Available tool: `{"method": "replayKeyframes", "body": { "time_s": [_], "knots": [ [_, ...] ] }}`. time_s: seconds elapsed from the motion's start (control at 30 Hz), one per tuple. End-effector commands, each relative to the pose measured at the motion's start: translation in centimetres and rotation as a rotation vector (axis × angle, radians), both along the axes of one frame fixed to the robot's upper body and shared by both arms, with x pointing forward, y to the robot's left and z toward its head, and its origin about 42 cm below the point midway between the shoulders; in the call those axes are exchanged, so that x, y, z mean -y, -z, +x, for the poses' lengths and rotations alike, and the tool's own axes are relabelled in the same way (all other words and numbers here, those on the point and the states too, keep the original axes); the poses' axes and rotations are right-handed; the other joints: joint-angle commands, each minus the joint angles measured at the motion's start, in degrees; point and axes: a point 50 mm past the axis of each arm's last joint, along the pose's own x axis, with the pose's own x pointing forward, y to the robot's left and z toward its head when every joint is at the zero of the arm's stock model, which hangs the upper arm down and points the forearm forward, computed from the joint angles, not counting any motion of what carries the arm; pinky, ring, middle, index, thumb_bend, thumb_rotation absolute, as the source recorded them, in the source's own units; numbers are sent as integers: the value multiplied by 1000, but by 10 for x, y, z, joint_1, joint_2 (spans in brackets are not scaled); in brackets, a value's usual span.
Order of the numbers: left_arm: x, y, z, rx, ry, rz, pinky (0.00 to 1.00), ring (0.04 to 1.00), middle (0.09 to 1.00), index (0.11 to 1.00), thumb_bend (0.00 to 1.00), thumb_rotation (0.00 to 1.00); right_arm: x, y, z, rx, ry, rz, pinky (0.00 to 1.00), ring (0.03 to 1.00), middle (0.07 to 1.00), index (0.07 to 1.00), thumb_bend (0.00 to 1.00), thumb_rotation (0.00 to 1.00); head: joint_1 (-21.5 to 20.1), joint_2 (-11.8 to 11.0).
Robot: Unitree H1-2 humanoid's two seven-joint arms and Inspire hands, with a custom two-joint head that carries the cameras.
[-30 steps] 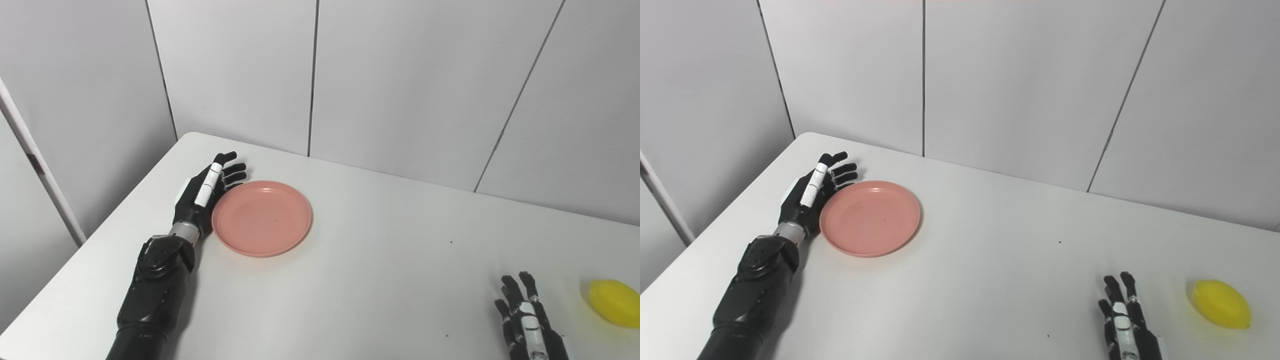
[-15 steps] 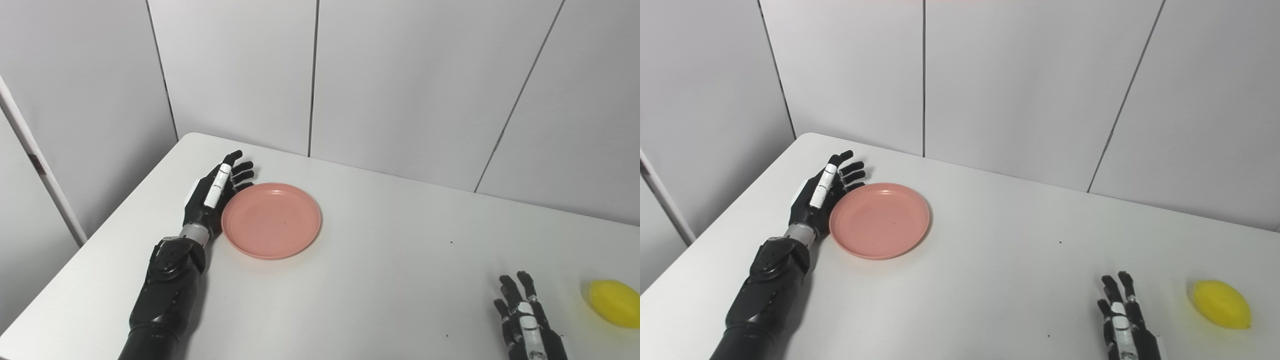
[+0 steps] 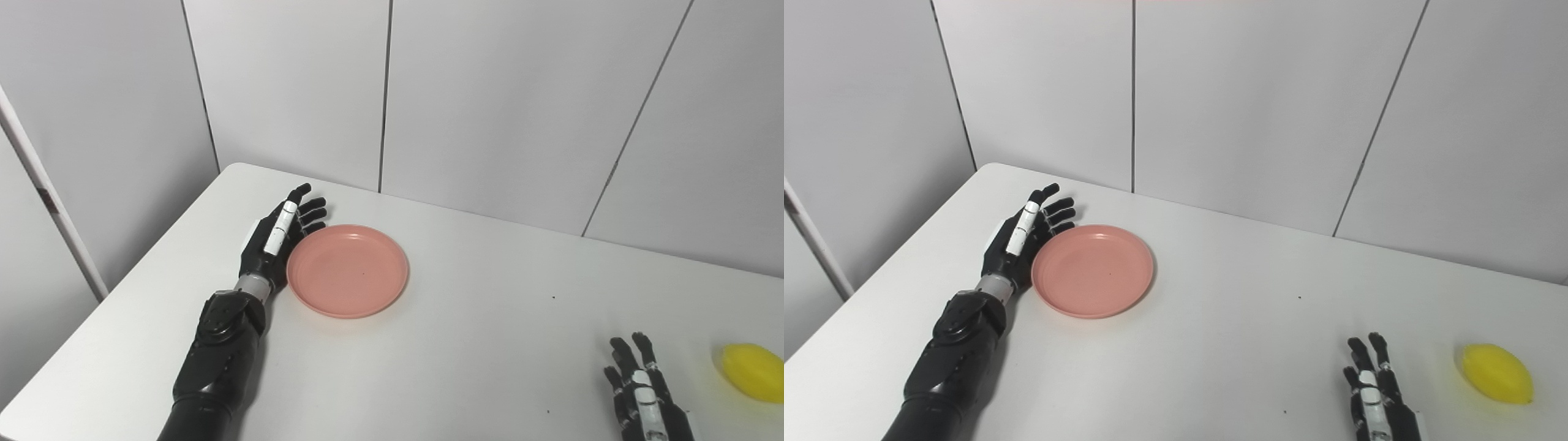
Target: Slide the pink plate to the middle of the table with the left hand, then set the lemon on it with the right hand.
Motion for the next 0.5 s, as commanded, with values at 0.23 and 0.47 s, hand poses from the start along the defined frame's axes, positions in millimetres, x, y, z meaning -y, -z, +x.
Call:
{"method": "replayKeyframes", "body": {
  "time_s": [0.23,0.47],
  "knots": [
    [29,29,-1,-113,58,1,719,774,751,839,772,722,-10,16,-12,-37,1,43,1000,998,926,974,649,698,-1,3],
    [39,33,-1,-112,75,10,691,770,756,820,761,724,-11,15,-12,-36,-2,42,1000,993,924,972,666,699,0,4]
  ]
}}
